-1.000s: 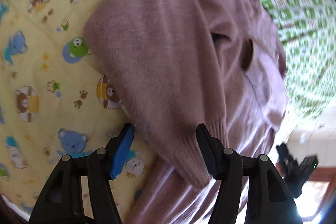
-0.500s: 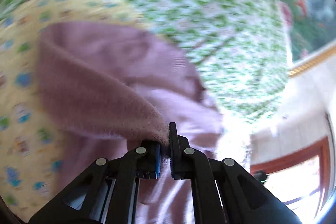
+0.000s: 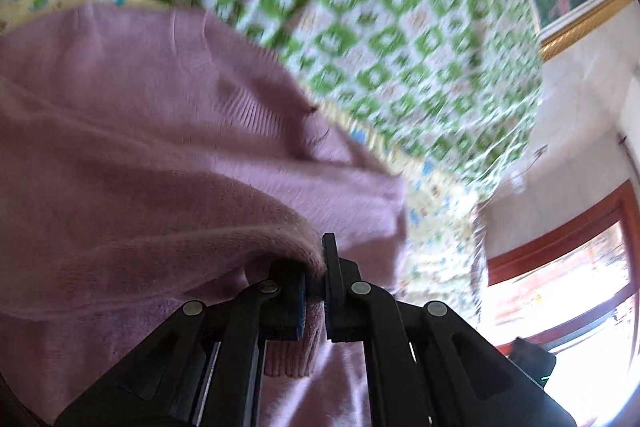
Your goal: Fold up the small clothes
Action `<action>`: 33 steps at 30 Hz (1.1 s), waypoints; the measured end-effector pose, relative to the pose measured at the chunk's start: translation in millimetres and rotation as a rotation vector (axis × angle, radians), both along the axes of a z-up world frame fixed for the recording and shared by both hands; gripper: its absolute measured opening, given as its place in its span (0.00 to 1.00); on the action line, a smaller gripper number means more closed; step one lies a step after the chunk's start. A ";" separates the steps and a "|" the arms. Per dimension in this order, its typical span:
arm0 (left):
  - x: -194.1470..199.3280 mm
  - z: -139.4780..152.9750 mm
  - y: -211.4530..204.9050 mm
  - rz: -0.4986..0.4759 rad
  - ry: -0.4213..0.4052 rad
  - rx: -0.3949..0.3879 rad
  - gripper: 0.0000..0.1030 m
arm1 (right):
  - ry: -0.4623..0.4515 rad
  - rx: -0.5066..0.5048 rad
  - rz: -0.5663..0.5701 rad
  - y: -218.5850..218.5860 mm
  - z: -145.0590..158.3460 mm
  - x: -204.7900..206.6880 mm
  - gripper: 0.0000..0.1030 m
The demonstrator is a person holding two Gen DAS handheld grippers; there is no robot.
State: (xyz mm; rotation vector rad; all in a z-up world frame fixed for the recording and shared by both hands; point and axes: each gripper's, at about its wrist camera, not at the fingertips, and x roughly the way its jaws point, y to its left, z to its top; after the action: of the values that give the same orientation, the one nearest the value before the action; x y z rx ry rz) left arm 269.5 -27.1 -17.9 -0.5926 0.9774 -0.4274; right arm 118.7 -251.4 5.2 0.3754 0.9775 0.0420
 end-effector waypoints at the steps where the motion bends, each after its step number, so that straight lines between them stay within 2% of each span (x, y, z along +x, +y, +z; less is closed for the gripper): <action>1: 0.9 -10.5 -4.4 -0.010 0.019 0.020 0.04 | 0.003 0.001 -0.003 -1.0 -0.8 0.0 0.44; 4: -2.7 -33.8 -10.3 -0.041 0.066 0.046 0.11 | 0.011 0.002 -0.007 -2.4 -2.3 0.8 0.44; 6: -8.1 -41.1 -8.6 -0.055 0.096 0.047 0.28 | 0.011 0.011 0.003 -0.3 -2.5 2.7 0.44; 7: -13.4 -42.8 -5.0 -0.063 0.108 0.037 0.31 | 0.011 0.009 0.010 2.1 -2.4 4.2 0.44; 10: -37.3 -34.1 14.3 -0.063 0.093 0.047 0.36 | 0.009 0.005 0.043 12.9 -2.7 10.7 0.44; 12: -58.8 -26.1 36.0 -0.043 0.077 0.084 0.43 | 0.005 -0.002 0.074 23.2 -2.2 17.7 0.44; 13: -70.8 -22.8 49.1 -0.019 0.064 0.121 0.45 | 0.000 -0.007 0.093 28.5 -2.0 21.7 0.44; 15: -88.0 -18.2 72.2 0.027 0.054 0.200 0.56 | -0.007 -0.018 0.129 40.0 -2.3 30.0 0.45; 16: -96.0 -17.1 85.8 0.068 0.054 0.260 0.58 | -0.009 -0.025 0.148 46.7 -2.8 34.7 0.45; 20: -113.1 -25.2 134.2 0.212 0.080 0.471 0.61 | -0.016 -0.090 0.234 78.6 -9.7 56.9 0.47; 22: -111.7 -33.2 150.3 0.249 0.101 0.558 0.62 | -0.018 -0.142 0.264 92.1 -15.9 66.5 0.54; 24: -107.1 -40.5 158.8 0.283 0.115 0.611 0.64 | 0.000 -0.181 0.285 105.3 -25.9 78.5 0.55; 27: -95.0 -50.6 166.4 0.351 0.155 0.697 0.64 | 0.031 -0.187 0.319 119.7 -37.2 91.9 0.55; 29: -86.6 -53.3 169.1 0.382 0.168 0.697 0.64 | 0.021 -0.238 0.322 127.6 -39.9 95.7 0.55; 30: -82.3 -52.1 169.4 0.397 0.166 0.687 0.64 | 0.015 -0.264 0.318 129.9 -39.3 97.1 0.53; 33: -69.9 -43.5 170.1 0.444 0.136 0.687 0.64 | 0.002 -0.294 0.312 129.6 -29.3 104.1 0.11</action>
State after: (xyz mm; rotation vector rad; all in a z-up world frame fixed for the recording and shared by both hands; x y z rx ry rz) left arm 199.6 142.9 -61.4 -0.1964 1.0116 0.3462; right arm 222.8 -121.9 -24.1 -0.0489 1.0198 0.1789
